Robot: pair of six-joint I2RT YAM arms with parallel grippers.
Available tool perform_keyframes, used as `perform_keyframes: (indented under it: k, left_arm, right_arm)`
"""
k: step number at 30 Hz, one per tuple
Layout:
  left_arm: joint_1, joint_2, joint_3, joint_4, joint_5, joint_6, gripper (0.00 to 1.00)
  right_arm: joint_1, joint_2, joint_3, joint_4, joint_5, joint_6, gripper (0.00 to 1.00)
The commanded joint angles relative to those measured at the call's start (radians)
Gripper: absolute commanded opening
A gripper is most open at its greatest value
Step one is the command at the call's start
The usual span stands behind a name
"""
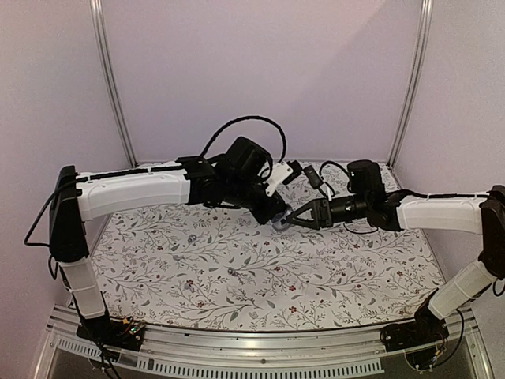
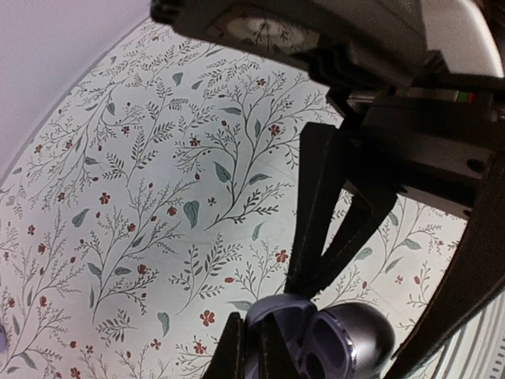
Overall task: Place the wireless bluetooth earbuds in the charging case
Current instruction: Pass from the left arm to the right
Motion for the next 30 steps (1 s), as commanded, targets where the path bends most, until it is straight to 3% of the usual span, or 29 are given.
perform_keyframes:
  k: [1,10,20,26,30]
  left_arm:
    - [-0.016,0.021,0.021,-0.002,-0.016,0.007,0.00]
    - [-0.022,0.020,0.028,-0.016,-0.028,0.006,0.00]
    - [-0.022,-0.008,-0.006,0.001,-0.015,-0.002,0.01]
    - [-0.015,-0.067,-0.038,0.028,0.012,-0.014,0.29]
    - [-0.003,-0.100,-0.046,0.031,0.053,-0.033,0.35]
  right_arm:
    - [0.006,0.031,0.027,0.018,-0.018,0.008,0.56]
    - [0.007,0.055,0.026,0.047,-0.035,0.019,0.43]
    - [0.008,0.048,0.012,0.052,-0.080,0.001,0.06]
    - [0.007,-0.006,-0.029,0.087,-0.084,-0.054,0.00]
    - [0.008,-0.054,-0.063,0.111,-0.066,-0.118,0.00]
